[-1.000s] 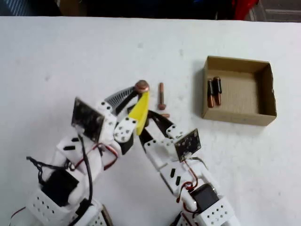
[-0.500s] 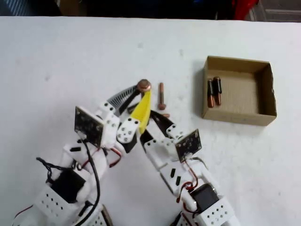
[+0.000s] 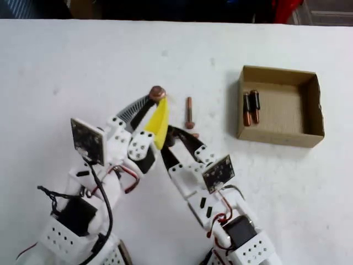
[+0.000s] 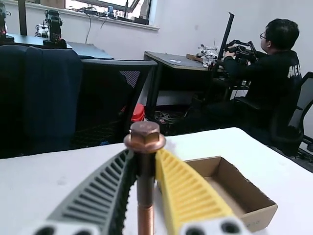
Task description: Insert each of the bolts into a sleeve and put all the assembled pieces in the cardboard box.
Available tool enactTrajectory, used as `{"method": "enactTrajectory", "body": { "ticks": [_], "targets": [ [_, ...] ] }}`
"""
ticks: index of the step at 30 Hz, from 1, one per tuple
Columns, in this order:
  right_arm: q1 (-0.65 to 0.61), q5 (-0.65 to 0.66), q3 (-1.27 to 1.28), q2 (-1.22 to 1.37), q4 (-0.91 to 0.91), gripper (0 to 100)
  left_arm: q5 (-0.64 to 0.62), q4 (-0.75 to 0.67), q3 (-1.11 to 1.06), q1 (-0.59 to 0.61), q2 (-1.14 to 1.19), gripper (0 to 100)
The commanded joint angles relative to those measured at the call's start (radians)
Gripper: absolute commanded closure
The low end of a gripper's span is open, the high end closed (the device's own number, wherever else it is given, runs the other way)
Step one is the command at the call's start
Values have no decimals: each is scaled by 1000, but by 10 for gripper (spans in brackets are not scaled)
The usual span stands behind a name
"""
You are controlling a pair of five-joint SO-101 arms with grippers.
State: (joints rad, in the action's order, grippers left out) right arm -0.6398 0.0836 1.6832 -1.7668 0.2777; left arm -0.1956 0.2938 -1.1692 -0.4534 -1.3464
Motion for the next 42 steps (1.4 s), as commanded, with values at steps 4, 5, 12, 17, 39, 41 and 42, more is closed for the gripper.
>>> {"method": "enactTrajectory", "body": {
  "ticks": [4, 5, 12, 17, 39, 41, 42],
  "targets": [
    [-13, 20, 8, -12, -30, 981, -15, -9, -26, 5, -22, 977],
    [-13, 21, 8, -12, -30, 981, -15, -9, -29, 5, -22, 977],
    [-13, 20, 8, -12, -30, 981, -17, -5, -31, 4, -22, 977],
    [-13, 20, 8, -12, -30, 981, -17, 9, -31, -59, -22, 977],
    [-7, 21, 8, -12, -24, 981, -9, 187, -87, -73, -22, 977],
    [-7, 21, 8, -7, -22, 981, -8, 150, -114, -73, -24, 976],
    [-5, 21, 8, -5, -22, 981, -8, 144, -115, -73, -24, 976]
  ]
}}
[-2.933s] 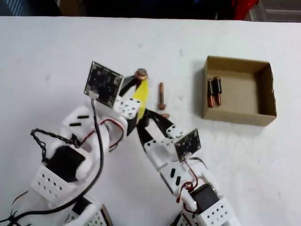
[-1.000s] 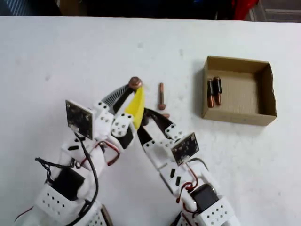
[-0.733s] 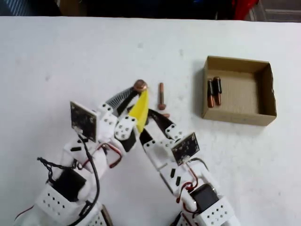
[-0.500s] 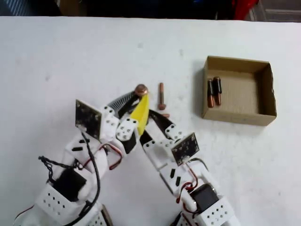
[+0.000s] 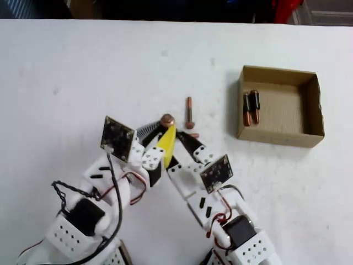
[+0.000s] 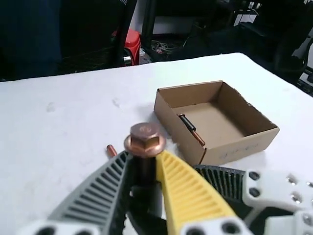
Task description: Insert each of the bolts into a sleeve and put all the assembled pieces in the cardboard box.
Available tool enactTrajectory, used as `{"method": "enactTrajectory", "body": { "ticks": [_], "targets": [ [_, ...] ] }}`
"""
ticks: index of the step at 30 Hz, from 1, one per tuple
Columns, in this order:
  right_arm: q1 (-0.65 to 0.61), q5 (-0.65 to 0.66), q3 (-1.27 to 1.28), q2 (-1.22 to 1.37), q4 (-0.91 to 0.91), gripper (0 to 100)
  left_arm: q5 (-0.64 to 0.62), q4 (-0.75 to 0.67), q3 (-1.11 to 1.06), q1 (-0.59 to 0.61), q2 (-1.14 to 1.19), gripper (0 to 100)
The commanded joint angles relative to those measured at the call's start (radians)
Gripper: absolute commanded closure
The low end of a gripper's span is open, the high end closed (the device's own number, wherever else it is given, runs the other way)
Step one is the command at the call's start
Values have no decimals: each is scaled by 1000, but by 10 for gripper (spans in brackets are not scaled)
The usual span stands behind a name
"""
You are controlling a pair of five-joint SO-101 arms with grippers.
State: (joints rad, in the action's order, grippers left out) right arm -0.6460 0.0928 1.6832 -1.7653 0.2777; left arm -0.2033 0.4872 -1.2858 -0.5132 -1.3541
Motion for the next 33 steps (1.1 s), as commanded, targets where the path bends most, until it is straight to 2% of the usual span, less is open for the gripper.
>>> {"method": "enactTrajectory", "body": {
  "ticks": [1, 9, 17, 27, 33],
  "targets": [
    [5, 12, 8, -8, -22, 981, 0, -51, 2, -13, -16, 973],
    [25, 12, 8, -13, -22, 981, 0, -49, -3, 8, -16, 776],
    [25, 12, 8, -13, -22, 981, 0, -51, -2, 131, -16, 771],
    [42, 12, 8, -13, 2, 981, 0, -51, 52, 159, -16, 774],
    [119, 6, 8, -13, 41, 981, 29, -14, 152, 294, -16, 775]
  ]
}}
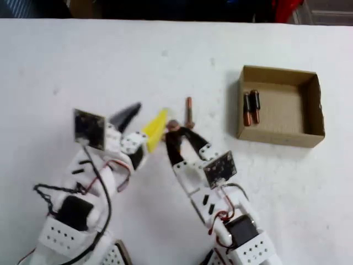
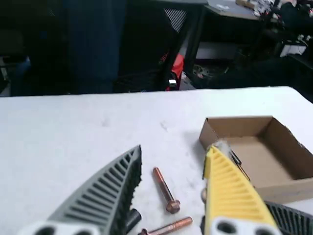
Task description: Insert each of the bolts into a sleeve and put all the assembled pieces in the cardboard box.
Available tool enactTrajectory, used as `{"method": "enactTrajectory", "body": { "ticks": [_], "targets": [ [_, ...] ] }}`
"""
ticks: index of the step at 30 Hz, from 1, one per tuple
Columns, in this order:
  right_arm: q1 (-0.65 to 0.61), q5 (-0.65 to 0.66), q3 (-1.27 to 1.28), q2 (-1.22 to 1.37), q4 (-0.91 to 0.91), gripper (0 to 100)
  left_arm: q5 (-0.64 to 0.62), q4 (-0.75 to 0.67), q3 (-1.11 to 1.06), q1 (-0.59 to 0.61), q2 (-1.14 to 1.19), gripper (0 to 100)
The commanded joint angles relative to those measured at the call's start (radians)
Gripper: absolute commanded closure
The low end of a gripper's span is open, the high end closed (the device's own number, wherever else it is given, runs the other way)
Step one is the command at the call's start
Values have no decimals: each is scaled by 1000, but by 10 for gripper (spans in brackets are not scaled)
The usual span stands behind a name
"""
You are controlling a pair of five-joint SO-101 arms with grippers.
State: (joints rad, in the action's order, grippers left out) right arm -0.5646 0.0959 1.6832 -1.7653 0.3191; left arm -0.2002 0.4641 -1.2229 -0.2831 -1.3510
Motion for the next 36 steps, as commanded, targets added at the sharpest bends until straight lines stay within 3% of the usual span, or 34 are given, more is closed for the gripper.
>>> {"method": "enactTrajectory", "body": {
  "ticks": [1, 5, 13, 18, 21, 26, 33, 36],
  "targets": [
    [48, 3, 8, -13, -1, 981, 57, 40, 106, 82, -19, 775],
    [68, 2, 8, -13, -1, 981, 121, 222, 183, 128, -19, 775],
    [82, 3, 8, -13, 1, 981, 124, 557, 315, 145, -19, 775],
    [143, 2, 8, -15, -4, 981, 127, 612, 318, 145, -21, 897],
    [157, 2, 8, -15, -2, 981, 206, 612, 311, 145, -21, 984],
    [160, 9, 8, -15, 1, 981, 227, 681, 322, 145, -31, 978],
    [160, 9, 5, -15, 5, 982, 230, 727, 265, 145, -237, 978],
    [160, 9, -40, -15, 88, 982, 229, 747, 213, 163, -312, 978]
  ]
}}
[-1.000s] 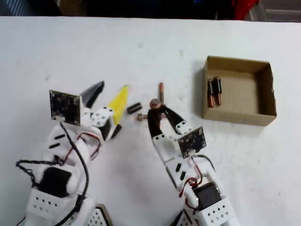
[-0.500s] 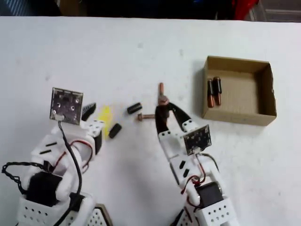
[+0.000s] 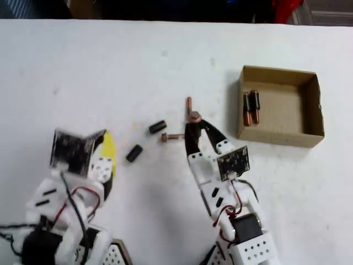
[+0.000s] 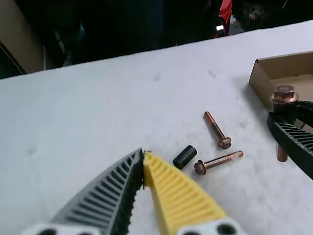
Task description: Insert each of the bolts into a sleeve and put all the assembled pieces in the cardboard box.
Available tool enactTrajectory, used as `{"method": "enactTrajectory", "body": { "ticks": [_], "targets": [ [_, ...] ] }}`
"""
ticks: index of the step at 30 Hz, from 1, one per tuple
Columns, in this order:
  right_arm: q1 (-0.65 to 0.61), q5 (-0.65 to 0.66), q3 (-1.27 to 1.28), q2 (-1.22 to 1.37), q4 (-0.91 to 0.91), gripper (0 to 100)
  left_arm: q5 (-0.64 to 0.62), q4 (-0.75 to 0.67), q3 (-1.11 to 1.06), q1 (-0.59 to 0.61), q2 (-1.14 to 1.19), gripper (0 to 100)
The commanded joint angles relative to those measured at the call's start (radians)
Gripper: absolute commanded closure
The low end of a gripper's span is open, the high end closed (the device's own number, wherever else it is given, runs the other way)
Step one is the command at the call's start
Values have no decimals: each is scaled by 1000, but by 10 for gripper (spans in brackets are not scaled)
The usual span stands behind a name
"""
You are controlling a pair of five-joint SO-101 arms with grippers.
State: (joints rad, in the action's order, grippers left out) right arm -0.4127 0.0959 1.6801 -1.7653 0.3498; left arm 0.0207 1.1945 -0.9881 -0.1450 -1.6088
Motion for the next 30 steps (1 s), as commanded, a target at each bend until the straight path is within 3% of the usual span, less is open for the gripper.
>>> {"method": "enactTrajectory", "body": {
  "ticks": [1, 7, 10, 18, 30],
  "targets": [
    [8, 9, -60, -15, 99, 982, 6, 21, -37, 47, -76, 978],
    [18, 9, -126, -15, 197, 982, 9, 25, -127, 179, -176, 978],
    [79, 9, -147, -15, 197, 982, 9, 25, -181, 206, -216, 978],
    [231, 9, -219, -5, 211, 982, 11, 17, -288, 203, -216, 978],
    [354, 11, -485, -4, 452, 982, 9, 17, -483, 202, -216, 978]
  ]
}}
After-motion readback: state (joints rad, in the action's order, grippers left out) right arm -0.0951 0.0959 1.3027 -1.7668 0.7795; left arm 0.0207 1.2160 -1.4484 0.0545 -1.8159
